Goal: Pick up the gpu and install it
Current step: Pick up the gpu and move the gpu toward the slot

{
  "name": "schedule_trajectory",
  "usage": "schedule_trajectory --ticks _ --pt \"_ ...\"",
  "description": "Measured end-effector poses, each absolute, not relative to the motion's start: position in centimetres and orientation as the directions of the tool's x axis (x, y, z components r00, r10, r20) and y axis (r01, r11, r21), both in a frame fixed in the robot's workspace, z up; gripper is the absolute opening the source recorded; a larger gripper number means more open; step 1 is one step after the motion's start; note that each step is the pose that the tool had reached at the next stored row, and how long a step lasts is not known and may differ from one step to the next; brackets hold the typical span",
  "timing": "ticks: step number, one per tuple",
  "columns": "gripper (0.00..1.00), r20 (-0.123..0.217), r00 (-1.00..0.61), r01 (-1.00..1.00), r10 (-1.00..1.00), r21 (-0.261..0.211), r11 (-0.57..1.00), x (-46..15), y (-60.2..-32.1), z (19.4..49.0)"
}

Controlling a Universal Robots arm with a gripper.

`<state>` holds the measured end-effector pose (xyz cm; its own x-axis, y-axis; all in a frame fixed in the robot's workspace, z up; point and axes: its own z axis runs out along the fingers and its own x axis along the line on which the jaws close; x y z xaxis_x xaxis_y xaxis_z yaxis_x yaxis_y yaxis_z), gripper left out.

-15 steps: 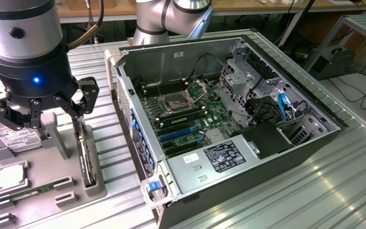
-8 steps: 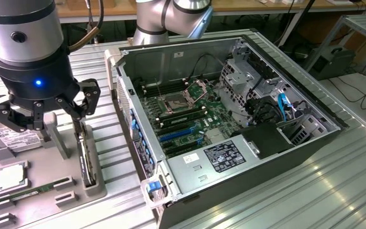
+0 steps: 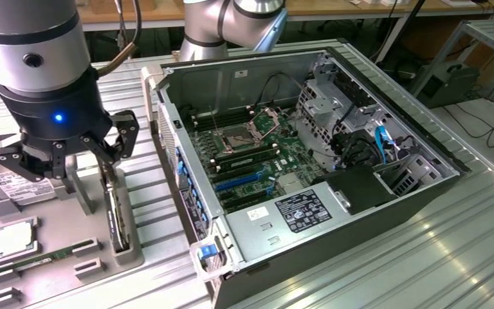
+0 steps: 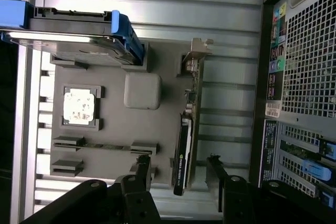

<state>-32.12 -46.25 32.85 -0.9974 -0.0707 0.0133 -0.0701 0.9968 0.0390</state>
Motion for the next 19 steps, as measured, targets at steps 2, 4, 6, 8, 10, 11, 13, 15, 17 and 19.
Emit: schedule_trajectory --ticks 2,4,6,8,10,11,13,15,17,19 --pt "0.55 0.013 -0.997 -0.07 -0.071 0.039 0.997 -32.1 -46.2 32.5" --pt "0.55 0.013 -0.997 -0.07 -0.071 0.039 0.997 -32.0 -46.2 32.1" --pt "0.55 0.013 -0.997 -0.07 -0.071 0.039 0.997 -32.0 -46.2 31.7" --pt "0.55 0.013 -0.997 -0.07 -0.071 0.039 0.997 -31.9 -46.2 31.3" --pt "0.55 0.013 -0.997 -0.07 -0.071 0.039 0.997 -31.9 -46.2 30.9" --pt "0.55 0.013 -0.997 -0.07 -0.071 0.039 0.997 -31.9 -46.2 30.7" --pt "0.55 0.013 -0.997 -0.07 -0.071 0.039 0.997 -31.8 -46.2 30.4" --pt "0.55 0.013 -0.997 -0.07 -0.071 0.039 0.997 -31.8 -46.2 30.0" --pt "0.55 0.013 -0.997 -0.07 -0.071 0.039 0.997 -31.7 -46.2 29.6" --pt "0.55 0.013 -0.997 -0.07 -0.071 0.039 0.997 -31.7 -46.2 29.3"
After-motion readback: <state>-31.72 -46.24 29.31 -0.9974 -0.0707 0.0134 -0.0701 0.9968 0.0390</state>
